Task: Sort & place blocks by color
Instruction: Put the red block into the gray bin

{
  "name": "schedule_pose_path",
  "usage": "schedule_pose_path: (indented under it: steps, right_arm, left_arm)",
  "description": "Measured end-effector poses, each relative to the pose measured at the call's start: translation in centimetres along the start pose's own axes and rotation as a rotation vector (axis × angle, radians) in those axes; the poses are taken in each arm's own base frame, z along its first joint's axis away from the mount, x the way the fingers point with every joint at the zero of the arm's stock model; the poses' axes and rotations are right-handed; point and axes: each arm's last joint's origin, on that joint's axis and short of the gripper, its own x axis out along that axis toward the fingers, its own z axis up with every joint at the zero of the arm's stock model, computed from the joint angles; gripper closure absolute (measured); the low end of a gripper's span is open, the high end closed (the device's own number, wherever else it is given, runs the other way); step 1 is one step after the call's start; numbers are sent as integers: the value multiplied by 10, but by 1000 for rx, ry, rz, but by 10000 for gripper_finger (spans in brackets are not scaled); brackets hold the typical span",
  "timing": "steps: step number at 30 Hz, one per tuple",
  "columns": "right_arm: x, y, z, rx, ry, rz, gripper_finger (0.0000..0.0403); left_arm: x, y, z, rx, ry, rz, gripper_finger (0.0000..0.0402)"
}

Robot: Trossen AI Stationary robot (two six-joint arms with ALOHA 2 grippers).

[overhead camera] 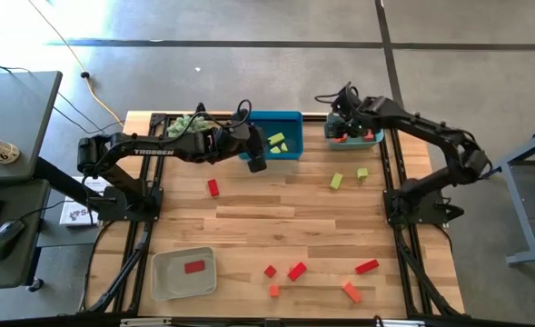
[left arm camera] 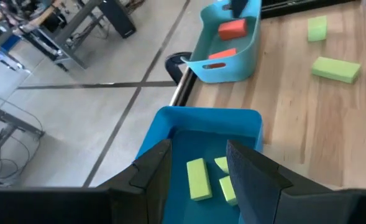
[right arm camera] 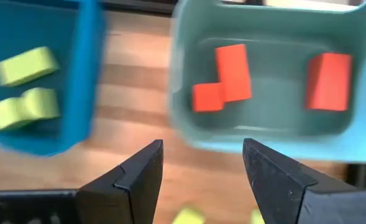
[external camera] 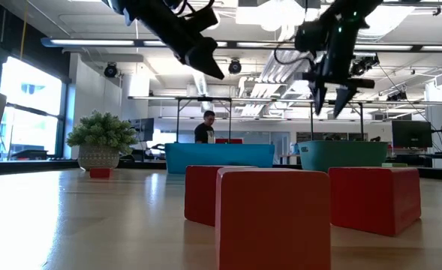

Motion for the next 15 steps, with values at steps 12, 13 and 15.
schedule_pose_path:
  steps: [12, 13, 15]
  right_arm:
    - [-40, 46, -62, -23, -44, 155, 197]
    - [-42, 49, -66, -31, -40, 164, 197]
    - [-45, 53, -74, -52, -33, 178, 197]
  left_arm:
    - [-3, 9, 5, -217, 60, -7, 259]
    - [-5, 7, 7, -242, 78, -42, 259]
    - [-11, 1, 12, -295, 114, -131, 259]
